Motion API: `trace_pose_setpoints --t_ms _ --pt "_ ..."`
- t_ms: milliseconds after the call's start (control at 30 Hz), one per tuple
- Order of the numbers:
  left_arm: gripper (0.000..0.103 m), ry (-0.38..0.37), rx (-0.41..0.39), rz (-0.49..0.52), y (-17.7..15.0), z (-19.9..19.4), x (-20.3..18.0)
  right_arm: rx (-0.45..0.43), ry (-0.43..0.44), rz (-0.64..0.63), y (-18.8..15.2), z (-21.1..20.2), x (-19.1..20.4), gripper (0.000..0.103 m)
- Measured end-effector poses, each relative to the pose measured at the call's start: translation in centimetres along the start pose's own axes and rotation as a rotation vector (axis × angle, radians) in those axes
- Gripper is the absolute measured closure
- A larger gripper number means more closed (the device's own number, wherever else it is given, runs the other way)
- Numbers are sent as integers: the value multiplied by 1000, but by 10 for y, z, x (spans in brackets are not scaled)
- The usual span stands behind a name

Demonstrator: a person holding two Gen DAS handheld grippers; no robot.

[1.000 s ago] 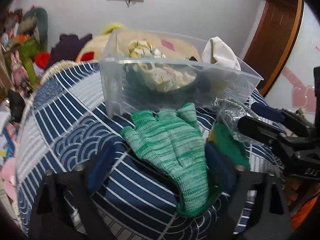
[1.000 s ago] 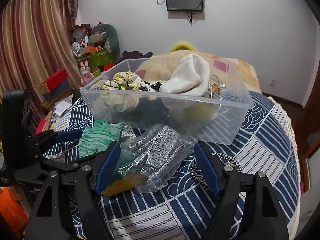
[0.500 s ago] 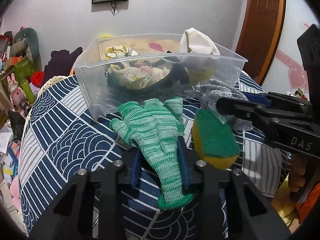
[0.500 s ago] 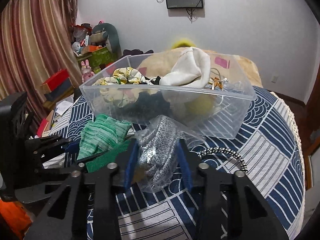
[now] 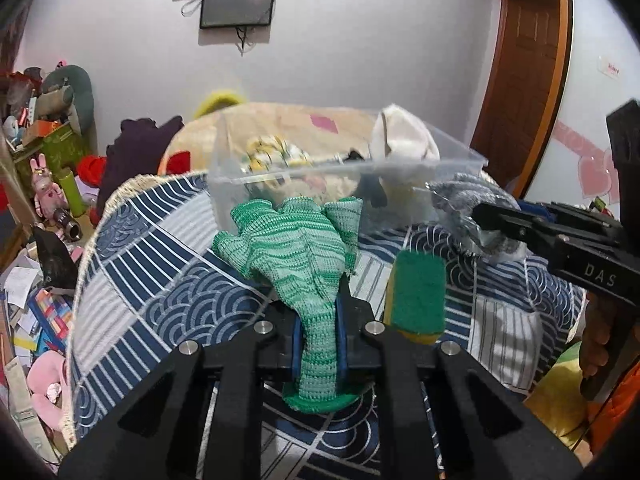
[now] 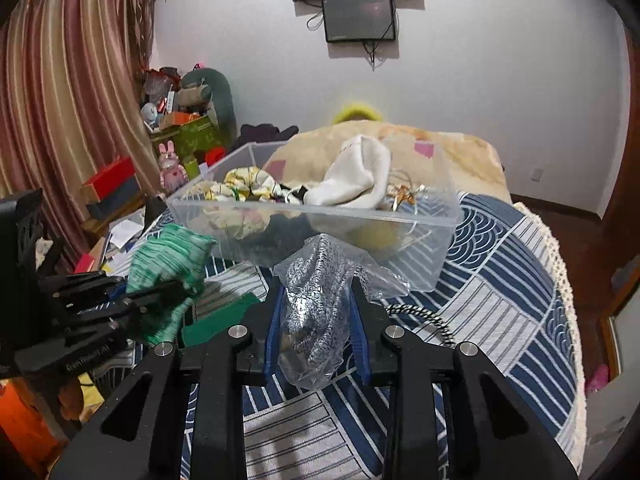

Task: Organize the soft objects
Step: 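Drop the glove into the box with the left gripper while the right drops the scrubber in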

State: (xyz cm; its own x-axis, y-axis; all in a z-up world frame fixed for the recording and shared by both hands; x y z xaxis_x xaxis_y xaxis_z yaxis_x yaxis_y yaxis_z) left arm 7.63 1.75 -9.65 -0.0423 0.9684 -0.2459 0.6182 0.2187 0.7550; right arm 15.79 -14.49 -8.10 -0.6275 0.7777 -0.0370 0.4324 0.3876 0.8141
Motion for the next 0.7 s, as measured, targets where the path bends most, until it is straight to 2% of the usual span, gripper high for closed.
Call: trace_pose_setpoints --t_ms 300,700 --pt "90 15 -105 -8 24 -30 7 -68 -30 9 9 -18 -7 76" --pt "90 -31 -218 -11 68 -39 -11 -168 -89 -23 42 -30 -16 76"
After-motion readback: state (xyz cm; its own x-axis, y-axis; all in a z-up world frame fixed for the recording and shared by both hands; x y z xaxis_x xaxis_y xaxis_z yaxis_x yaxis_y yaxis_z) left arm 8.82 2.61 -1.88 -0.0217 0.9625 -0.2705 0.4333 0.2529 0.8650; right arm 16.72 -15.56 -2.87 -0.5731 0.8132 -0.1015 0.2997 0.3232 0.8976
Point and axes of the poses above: each gripper's, at about its wrist camera, not at the fingertips, and z roughly the way its jaws point, x to its left, y to its top, the point moved 1 cm from there along z, roughly the way its jaws point, and after that the axes turned 10 degrees about -z, right-handed, at the moved point
